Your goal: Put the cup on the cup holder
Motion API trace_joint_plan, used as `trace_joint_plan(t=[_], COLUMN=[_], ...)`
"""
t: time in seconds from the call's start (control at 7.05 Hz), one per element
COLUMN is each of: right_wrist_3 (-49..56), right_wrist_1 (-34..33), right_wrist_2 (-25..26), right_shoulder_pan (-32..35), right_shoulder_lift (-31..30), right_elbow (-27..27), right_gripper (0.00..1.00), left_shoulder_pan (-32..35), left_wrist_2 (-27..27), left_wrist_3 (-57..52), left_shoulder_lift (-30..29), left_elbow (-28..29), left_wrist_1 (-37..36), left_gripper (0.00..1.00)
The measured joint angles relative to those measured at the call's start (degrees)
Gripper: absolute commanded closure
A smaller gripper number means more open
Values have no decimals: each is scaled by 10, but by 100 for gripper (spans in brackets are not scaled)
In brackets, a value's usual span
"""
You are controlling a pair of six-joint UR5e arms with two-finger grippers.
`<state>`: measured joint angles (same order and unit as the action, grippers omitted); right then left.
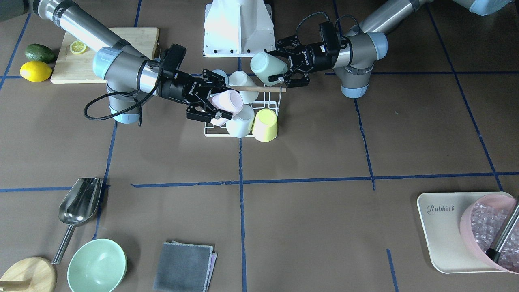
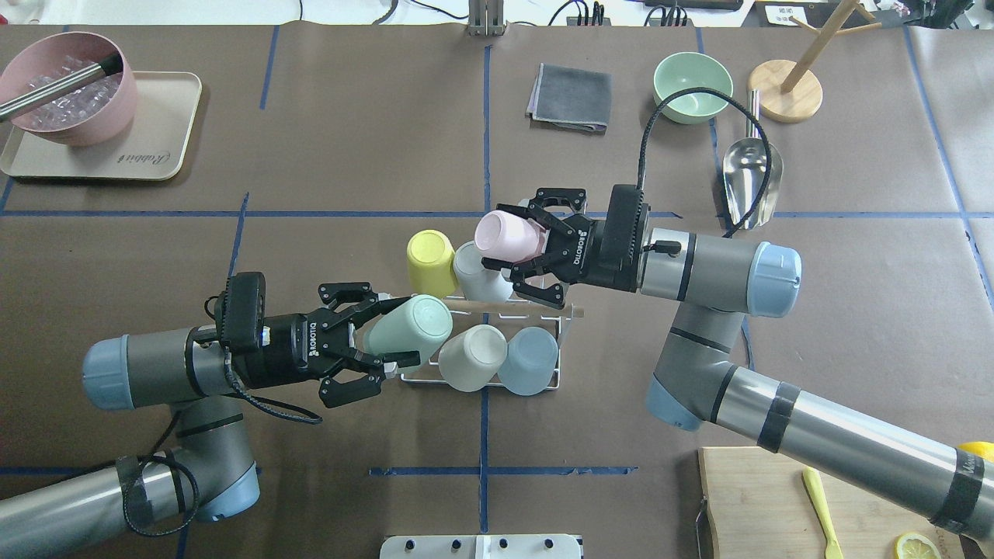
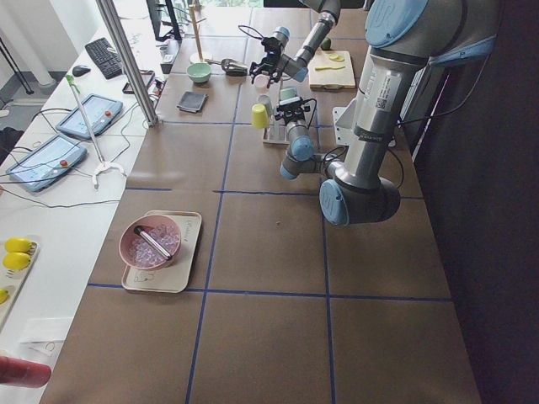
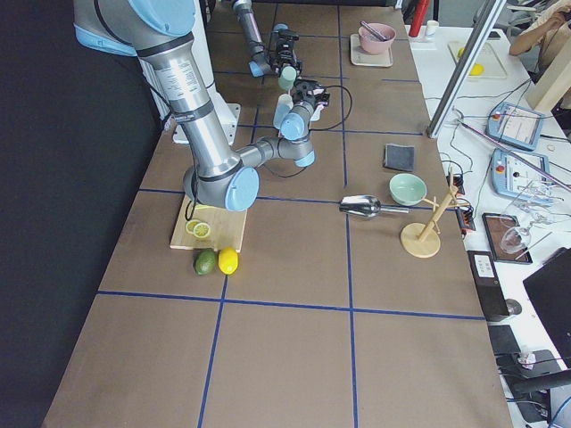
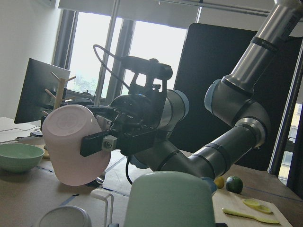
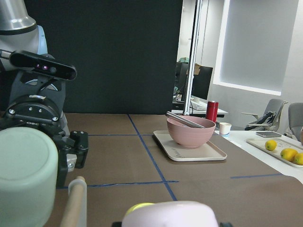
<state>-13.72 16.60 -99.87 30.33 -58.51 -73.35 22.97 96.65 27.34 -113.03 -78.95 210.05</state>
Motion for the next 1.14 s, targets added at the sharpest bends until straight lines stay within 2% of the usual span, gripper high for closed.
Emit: trace_joint_plan(t=[0.14,0.28,0.43,0.57,0.71,1.14], right_wrist_3=[1,2,4,4,3,-1], right_wrist_1=[1,3,8,15,19,25], right_wrist_2=[0,-1,-1,-2,-3,-5], right_shoulder_pan=[-7,-11,-13,-13,-13,-15], right_shoulder_lift=[-5,-11,-17,-22,-26,-33], right_elbow=[-1,-4,-6,-8,-9,-12], right_gripper=[100,99,96,62,1,0], left_shoulder_pan=[0,-1,-2,-3,-3,1], left_wrist_2=[-1,-6,-13,-17,-20,-26], left_wrist_3=[0,0,0,0,0,1], left_shoulder_lift=[2,3,4,3,3,3], left_elbow=[0,2,7,10,12,-4], left_wrist_1=[2,6,15,23,27,28], left_gripper=[7,0,0,0,0,0])
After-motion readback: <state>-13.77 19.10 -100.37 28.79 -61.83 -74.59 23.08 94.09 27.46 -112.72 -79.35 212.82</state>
